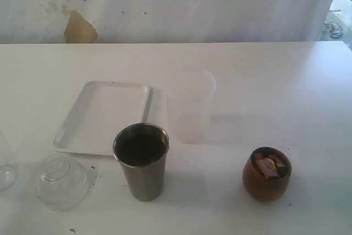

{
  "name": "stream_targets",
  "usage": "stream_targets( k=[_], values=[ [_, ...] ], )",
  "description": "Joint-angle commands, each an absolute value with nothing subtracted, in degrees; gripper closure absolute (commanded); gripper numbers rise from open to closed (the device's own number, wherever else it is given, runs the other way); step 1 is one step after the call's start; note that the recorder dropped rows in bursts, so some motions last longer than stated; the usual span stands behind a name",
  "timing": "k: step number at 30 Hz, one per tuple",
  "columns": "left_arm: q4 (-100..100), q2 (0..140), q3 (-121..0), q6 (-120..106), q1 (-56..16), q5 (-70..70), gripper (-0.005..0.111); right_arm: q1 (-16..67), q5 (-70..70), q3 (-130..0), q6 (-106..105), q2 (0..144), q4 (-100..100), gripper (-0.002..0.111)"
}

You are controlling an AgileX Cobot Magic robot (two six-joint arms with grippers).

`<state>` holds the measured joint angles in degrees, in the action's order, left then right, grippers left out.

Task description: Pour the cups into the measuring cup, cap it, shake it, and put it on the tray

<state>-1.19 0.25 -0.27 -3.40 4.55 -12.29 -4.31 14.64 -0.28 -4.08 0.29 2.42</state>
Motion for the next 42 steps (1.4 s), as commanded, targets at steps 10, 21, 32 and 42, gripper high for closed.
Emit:
stream_targets(
  k=[10,21,32,42],
  values=[
    [-1.3,0.0,0.0,-3.55,4.37,-11.59,0.107,-4.62,-14.03,0.0,7.1,0.0,8.22,0.105],
    [-1.3,0.0,0.0,-3.55,4.37,-11.59,0.107,-4.39,-14.24,0.0,14.43,7.41,7.08,0.003],
    [-1.3,0.0,0.0,-3.55,4.37,-11.59,0.107,-4.39,-35.66,0.0,36.73,36.77,-48.16,0.004],
    [-1.3,0.0,0.0,-3.55,4.37,-11.59,0.107,-4.39,-48.84,0.0,12.02,68.16,-34.48,0.004]
  ],
)
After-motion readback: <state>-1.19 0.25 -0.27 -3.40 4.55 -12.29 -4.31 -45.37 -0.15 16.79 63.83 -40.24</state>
